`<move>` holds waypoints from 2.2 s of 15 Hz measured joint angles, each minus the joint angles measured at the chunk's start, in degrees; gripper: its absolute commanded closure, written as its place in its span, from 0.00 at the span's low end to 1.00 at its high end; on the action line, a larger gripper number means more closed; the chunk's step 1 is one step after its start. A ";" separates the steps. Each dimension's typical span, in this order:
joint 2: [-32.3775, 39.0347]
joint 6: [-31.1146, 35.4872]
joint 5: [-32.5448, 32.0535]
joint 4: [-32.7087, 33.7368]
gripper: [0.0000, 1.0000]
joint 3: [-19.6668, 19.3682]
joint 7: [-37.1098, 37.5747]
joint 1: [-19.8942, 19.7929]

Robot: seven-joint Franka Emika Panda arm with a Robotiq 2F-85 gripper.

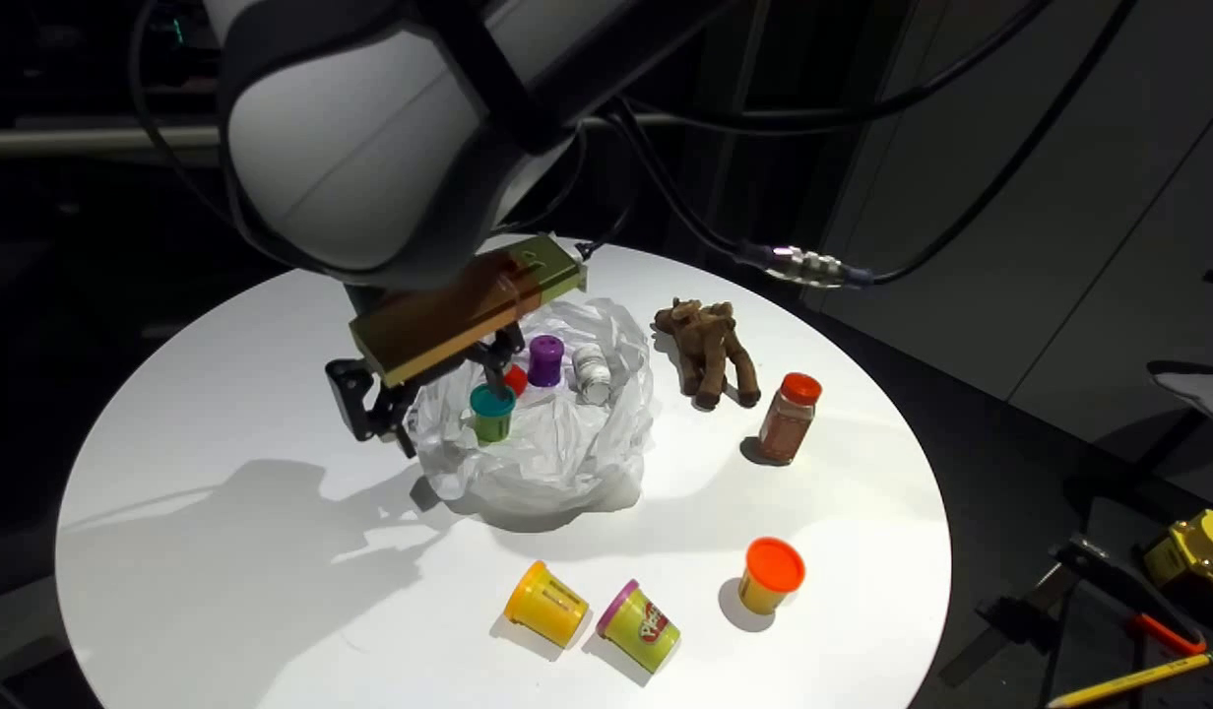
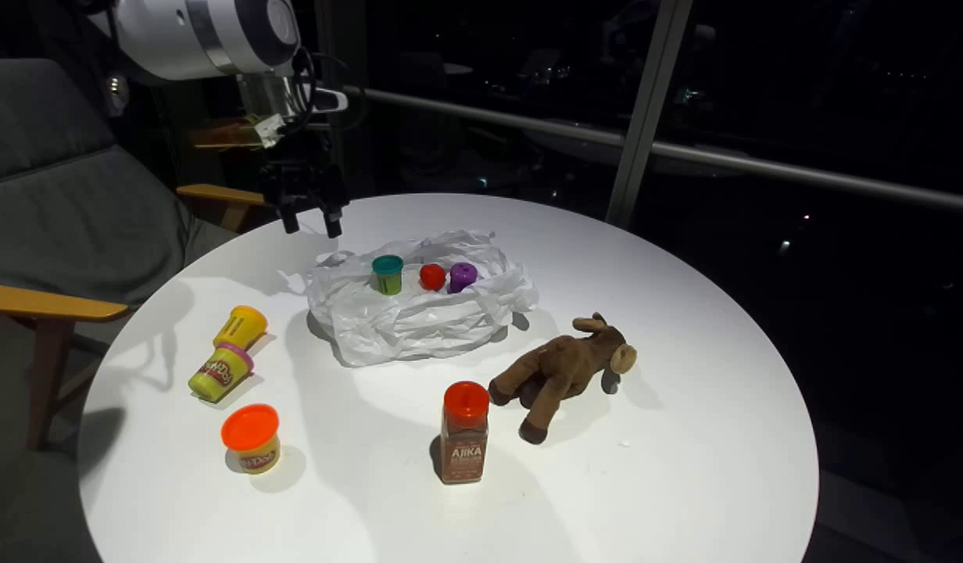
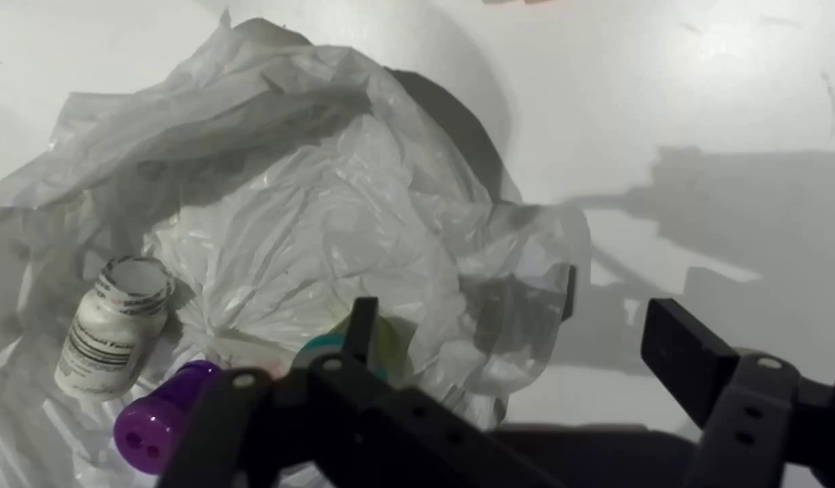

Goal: Pick the objects on the table and put them in the plastic bag

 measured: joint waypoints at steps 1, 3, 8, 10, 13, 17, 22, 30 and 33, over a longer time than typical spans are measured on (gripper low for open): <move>-1.02 0.95 -0.54 -2.70 0.00 0.25 -0.03 0.60; -3.08 2.83 -0.71 -8.40 0.00 1.01 -0.43 1.15; -8.76 6.09 -0.69 -22.43 0.00 3.37 -3.56 0.66; -10.47 7.13 -0.49 -26.17 0.00 4.61 -5.65 -0.16; -11.99 10.95 -0.33 -29.80 0.00 6.60 -9.13 -1.73; -12.14 14.10 0.25 -32.00 0.00 8.72 -14.20 -3.72; -11.25 15.82 1.73 -32.58 0.00 9.41 -17.47 -4.73; -9.76 19.23 2.03 -32.24 0.51 8.73 -18.61 -5.23; -9.75 20.07 1.72 -32.01 0.73 7.12 -18.84 -5.46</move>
